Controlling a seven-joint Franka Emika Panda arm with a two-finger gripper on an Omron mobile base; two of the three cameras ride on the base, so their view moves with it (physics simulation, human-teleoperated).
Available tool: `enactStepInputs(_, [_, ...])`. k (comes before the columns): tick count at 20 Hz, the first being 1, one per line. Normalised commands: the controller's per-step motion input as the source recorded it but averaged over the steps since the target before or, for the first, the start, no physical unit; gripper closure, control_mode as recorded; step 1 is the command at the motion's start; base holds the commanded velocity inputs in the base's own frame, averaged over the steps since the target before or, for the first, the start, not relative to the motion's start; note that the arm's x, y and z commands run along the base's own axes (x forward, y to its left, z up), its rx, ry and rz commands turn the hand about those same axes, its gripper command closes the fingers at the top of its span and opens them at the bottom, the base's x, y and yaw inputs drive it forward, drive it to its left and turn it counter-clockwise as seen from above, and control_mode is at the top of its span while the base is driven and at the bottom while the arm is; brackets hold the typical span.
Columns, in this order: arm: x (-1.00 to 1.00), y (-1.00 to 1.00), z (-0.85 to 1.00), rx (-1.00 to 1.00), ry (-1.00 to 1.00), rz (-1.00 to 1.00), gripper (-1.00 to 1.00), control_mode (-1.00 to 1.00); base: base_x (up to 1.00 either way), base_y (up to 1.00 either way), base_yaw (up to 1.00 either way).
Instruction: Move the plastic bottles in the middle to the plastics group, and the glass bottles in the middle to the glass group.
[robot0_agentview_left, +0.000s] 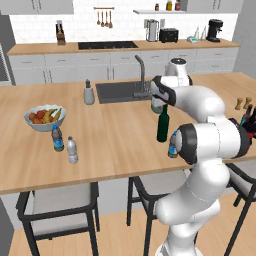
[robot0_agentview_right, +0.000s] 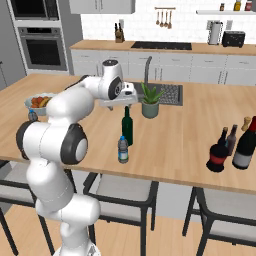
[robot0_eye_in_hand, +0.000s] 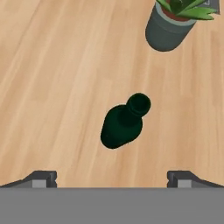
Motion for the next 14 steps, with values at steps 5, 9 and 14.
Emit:
enactStepInputs(5, [0.19, -0.12, -0.27, -0.04, 0.00, 0.00, -1.00, -1.00, 0.00, 0.00, 0.00])
enactStepInputs(9, [0.14, -0.10, -0.21, 0.00, 0.00, 0.00, -1.00, -1.00, 0.00, 0.00, 0.00])
enactStepInputs(14, [0.16, -0.04, -0.14, 0.00, 0.00, 0.00, -1.00, -1.00, 0.00, 0.00, 0.00])
